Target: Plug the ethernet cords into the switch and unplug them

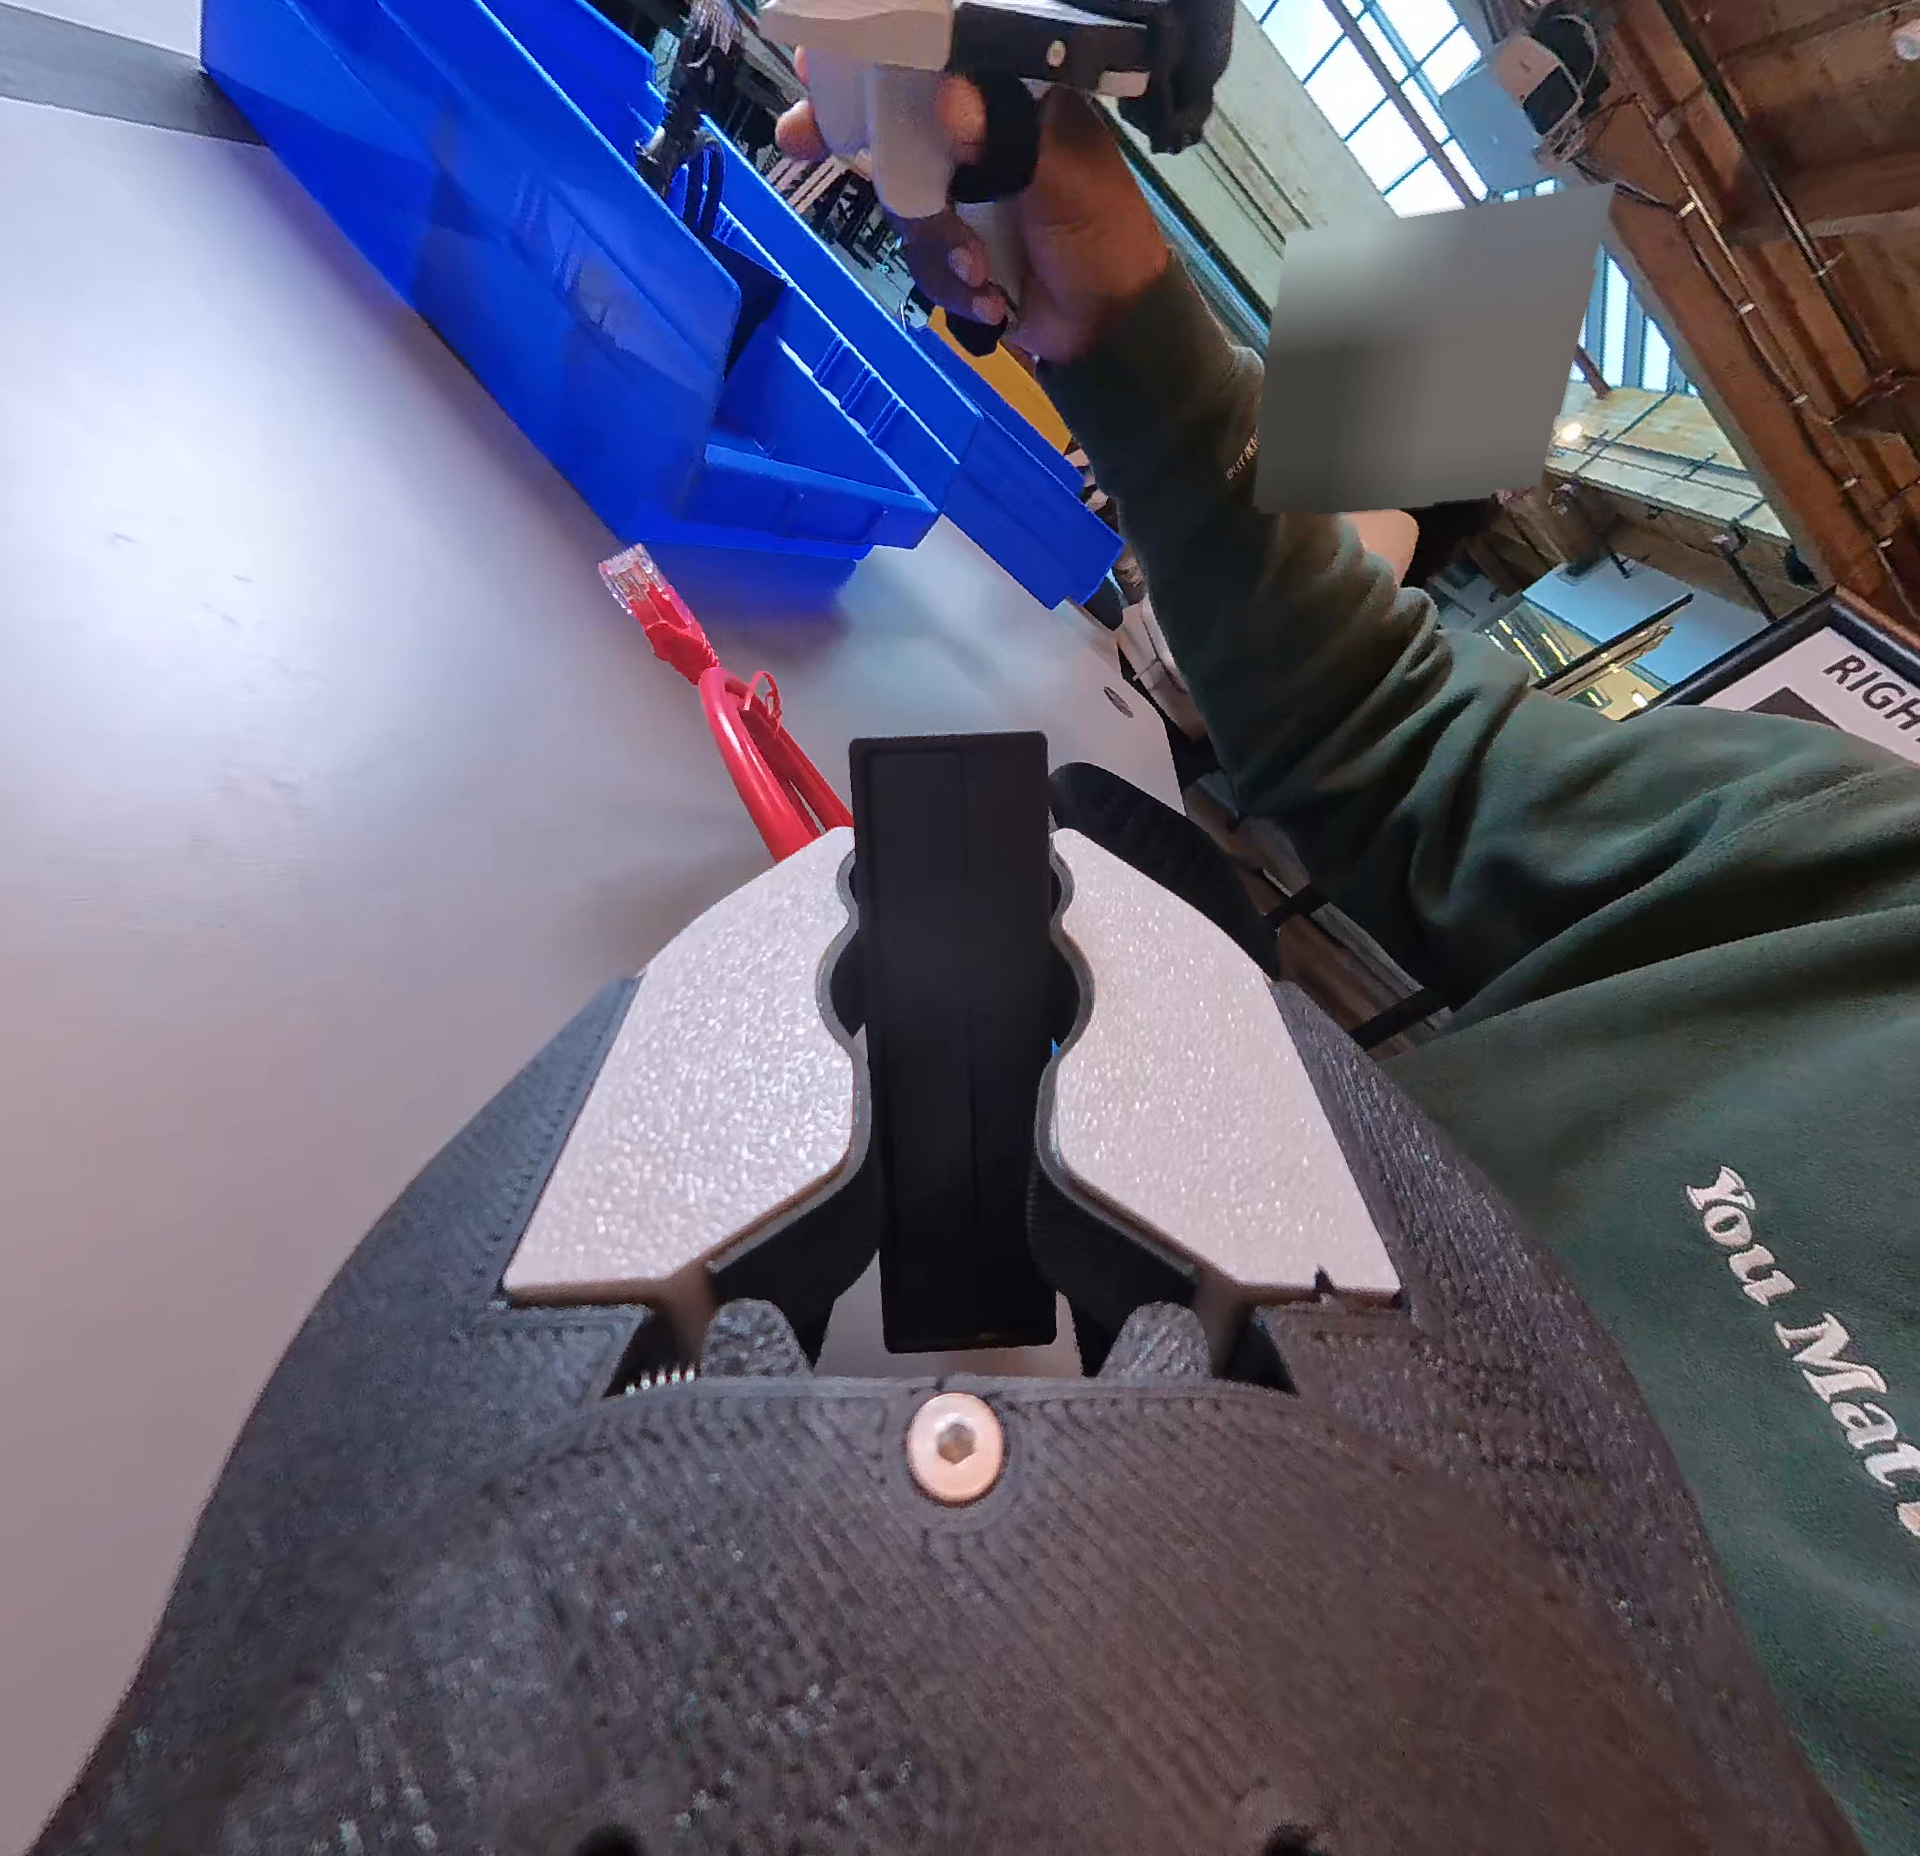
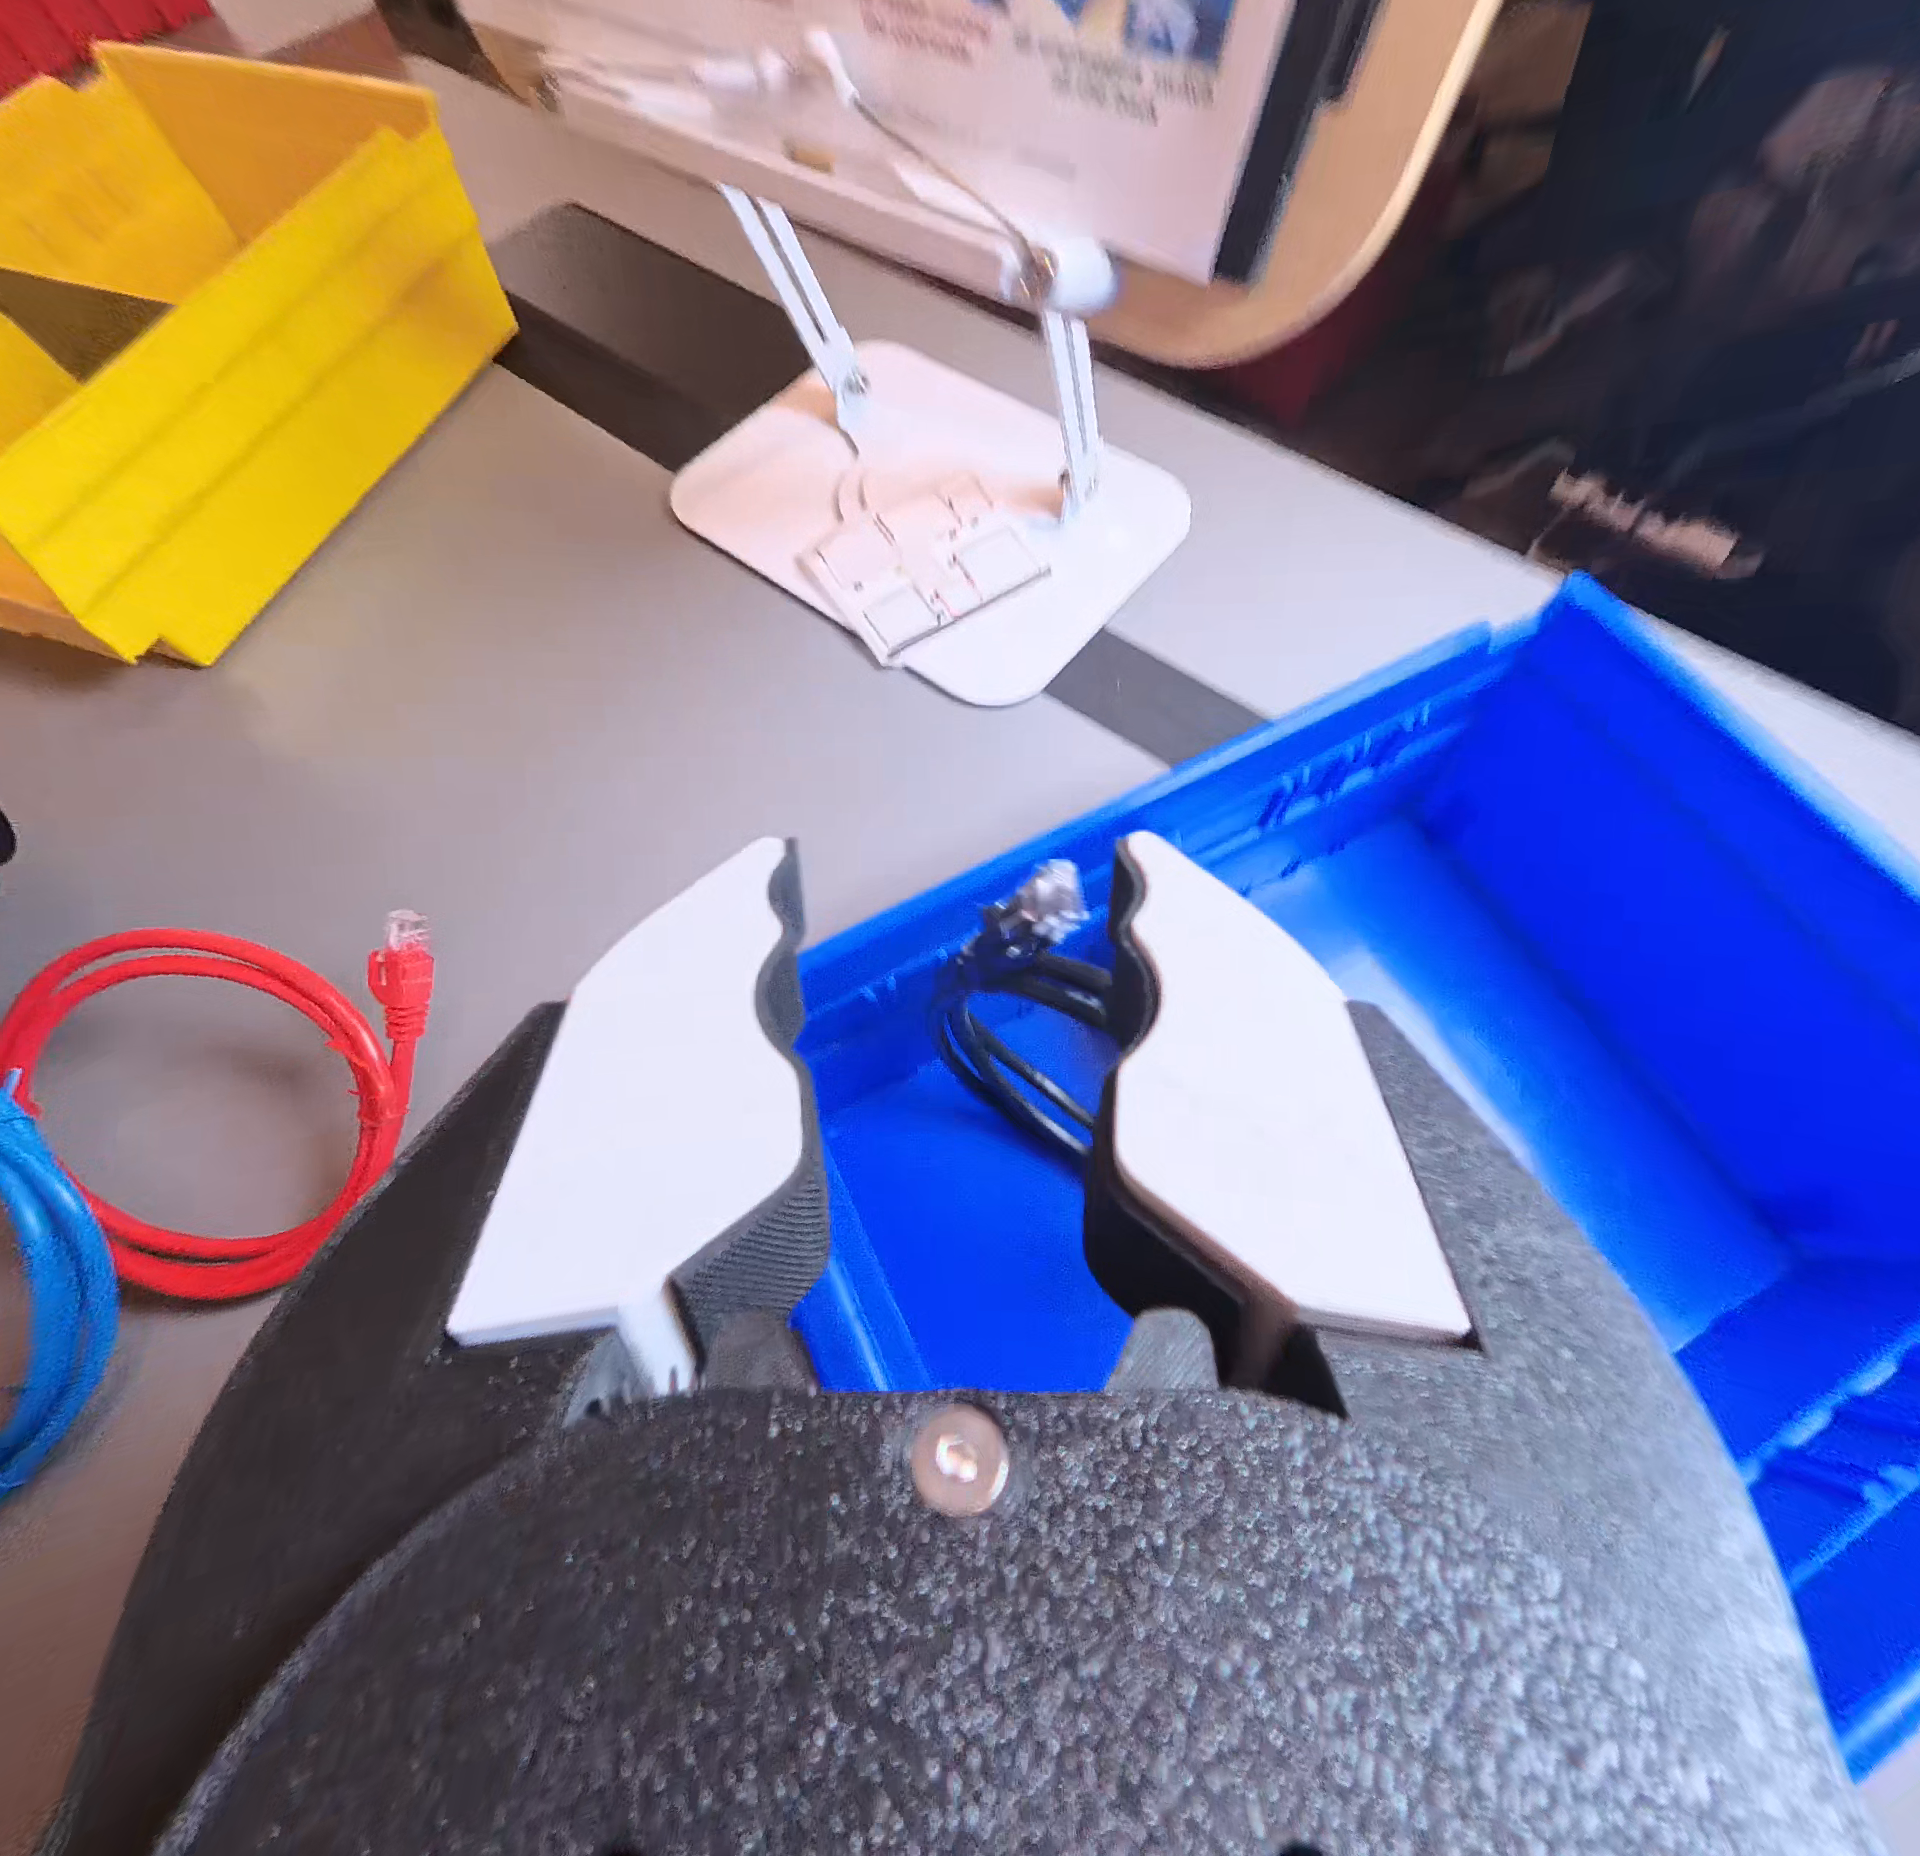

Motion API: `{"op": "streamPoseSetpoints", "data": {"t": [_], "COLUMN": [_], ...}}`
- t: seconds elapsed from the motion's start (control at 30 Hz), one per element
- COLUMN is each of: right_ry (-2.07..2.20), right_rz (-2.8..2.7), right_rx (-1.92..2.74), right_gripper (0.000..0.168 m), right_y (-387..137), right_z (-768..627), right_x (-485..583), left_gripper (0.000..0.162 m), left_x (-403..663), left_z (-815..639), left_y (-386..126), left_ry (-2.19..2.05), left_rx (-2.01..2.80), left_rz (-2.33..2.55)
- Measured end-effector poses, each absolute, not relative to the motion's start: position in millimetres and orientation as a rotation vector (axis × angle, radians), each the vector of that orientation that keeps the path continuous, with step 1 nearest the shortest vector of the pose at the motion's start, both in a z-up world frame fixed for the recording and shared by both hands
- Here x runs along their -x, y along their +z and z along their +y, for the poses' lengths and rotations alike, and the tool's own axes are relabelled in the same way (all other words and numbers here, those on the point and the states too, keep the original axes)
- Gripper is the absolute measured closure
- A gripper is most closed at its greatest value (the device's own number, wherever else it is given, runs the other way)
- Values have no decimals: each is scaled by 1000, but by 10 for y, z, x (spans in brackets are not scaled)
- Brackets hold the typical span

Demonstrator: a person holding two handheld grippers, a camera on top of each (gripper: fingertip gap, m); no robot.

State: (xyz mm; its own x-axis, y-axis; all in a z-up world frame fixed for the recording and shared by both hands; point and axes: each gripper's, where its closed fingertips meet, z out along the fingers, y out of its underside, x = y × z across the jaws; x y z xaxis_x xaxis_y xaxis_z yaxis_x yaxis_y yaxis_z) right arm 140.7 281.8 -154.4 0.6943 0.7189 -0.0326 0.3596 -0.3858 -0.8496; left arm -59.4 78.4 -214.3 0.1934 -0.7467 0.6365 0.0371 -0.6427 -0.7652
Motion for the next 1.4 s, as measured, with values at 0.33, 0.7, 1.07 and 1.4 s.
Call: {"op": "streamPoseSetpoints", "data": {"t": [0.33,0.7,1.07,1.4], "right_ry": [1141,1367,1476,1541], "right_rz": [-1365,-1440,-1411,-1301], "right_rx": [1777,1814,1796,1775], "right_gripper": [123,153,155,152], "right_y": [-1784,-2286,-2179,-2129], "right_z": [846,464,444,475], "right_x": [42,517,375,407], "left_gripper": [132,132,129,131], "left_x": [567,489,422,422], "left_z": [757,679,513,554], "left_y": [-2102,-1992,-2127,-1998], "left_ry": [-1517,-1588,-1457,-1462], "left_rx": [1785,1721,1777,1755], "left_rz": [683,669,915,811]}}
